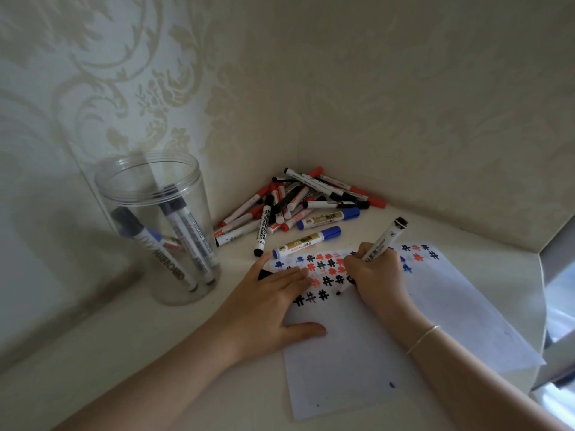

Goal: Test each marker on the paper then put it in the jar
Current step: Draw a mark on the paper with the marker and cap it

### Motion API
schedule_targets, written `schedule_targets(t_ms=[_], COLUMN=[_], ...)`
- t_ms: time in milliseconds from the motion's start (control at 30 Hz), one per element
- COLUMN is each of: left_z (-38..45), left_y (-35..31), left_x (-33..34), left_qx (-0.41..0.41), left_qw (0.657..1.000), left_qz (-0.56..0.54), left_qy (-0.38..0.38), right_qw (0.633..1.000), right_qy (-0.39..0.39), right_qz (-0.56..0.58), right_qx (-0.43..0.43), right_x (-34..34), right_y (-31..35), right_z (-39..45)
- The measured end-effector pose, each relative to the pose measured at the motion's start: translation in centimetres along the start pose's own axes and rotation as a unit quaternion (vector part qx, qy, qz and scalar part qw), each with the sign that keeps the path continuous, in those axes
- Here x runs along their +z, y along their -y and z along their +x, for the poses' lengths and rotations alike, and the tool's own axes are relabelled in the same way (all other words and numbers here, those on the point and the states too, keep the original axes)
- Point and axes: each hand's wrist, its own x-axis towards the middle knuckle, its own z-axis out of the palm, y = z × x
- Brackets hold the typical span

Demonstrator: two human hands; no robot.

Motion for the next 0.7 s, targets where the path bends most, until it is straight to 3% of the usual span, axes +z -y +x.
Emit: schedule_targets(t_ms=[167, 333, 533, 700], left_z=[-0.2, 0.0, -0.3, -0.3], left_y=[0.2, 1.2, 1.7, 1.1], left_x=[-0.1, -1.2, -0.9, -1.0], left_qx=[0.019, -0.017, -0.141, -0.113], left_qw=[1.0, 0.987, 0.985, 0.985], left_qz=[-0.001, 0.012, 0.079, 0.06], left_qy=[-0.019, -0.161, -0.061, -0.12], right_qw=[1.0, 0.977, 0.932, 0.948], right_qy=[0.004, -0.007, 0.047, 0.048], right_qz=[0.025, 0.21, 0.359, 0.315], right_qx=[0.001, 0.031, 0.034, 0.021], right_x=[-0.3, -1.1, -1.3, -1.2], right_y=[-0.3, -0.2, 0.0, -0.2], right_z=[0.2, 0.2, 0.4, 0.3])
